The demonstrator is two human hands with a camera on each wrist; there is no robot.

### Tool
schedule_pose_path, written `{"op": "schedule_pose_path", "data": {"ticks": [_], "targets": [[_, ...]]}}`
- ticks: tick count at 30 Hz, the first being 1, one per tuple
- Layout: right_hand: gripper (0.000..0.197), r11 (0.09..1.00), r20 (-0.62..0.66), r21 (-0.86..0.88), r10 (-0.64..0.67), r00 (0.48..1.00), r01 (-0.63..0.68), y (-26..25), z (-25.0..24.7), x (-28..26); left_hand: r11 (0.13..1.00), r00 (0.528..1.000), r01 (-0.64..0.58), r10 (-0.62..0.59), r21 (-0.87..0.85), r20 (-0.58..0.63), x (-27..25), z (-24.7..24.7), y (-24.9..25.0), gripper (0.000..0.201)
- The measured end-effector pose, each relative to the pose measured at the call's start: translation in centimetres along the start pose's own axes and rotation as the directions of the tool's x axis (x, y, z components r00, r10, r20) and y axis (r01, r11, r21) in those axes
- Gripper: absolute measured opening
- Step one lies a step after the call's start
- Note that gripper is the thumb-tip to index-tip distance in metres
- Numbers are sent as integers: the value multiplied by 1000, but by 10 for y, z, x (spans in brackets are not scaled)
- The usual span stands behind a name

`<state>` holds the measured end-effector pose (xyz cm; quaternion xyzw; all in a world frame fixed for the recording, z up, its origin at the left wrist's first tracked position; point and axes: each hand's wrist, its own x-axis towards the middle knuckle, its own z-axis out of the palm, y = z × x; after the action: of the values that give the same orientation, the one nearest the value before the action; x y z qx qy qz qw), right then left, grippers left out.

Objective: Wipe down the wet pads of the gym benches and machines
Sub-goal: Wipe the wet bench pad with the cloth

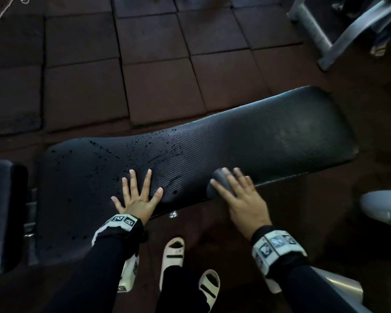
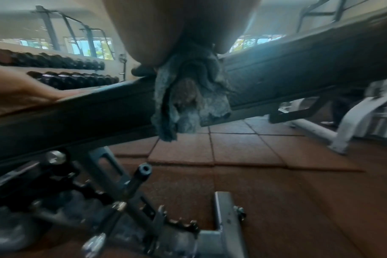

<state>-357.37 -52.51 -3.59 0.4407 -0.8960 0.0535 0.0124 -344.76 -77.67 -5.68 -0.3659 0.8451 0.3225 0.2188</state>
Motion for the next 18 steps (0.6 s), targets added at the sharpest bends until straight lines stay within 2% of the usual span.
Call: {"op": "schedule_pose_path", "data": {"ticks": [2,5,8,10,13,18], "targets": [[54,991,-26,-14,132,991,-132,19,-9,2,1000,1000,0,0,0,20,-1,-1,0,62],[46,940,-37,21,342,939,-342,32,-21,30,1000,999,-4,4,-1,36,-1,-1,1,63],[48,895,17,52,442,897,-442,16,-22,72,1000,998,-19,19,-2,55,-1,-5,0,63],[50,903,50,65,422,905,-425,-6,-14,90,1000,996,-28,29,-6,82,-1,-6,-1,63],[50,948,13,34,317,948,-317,-46,1,98,999,993,-44,44,-1,108,0,-8,-2,63],[58,990,15,63,123,992,-123,-89,17,51,999,993,-42,39,25,116,1,-8,-3,62]]}}
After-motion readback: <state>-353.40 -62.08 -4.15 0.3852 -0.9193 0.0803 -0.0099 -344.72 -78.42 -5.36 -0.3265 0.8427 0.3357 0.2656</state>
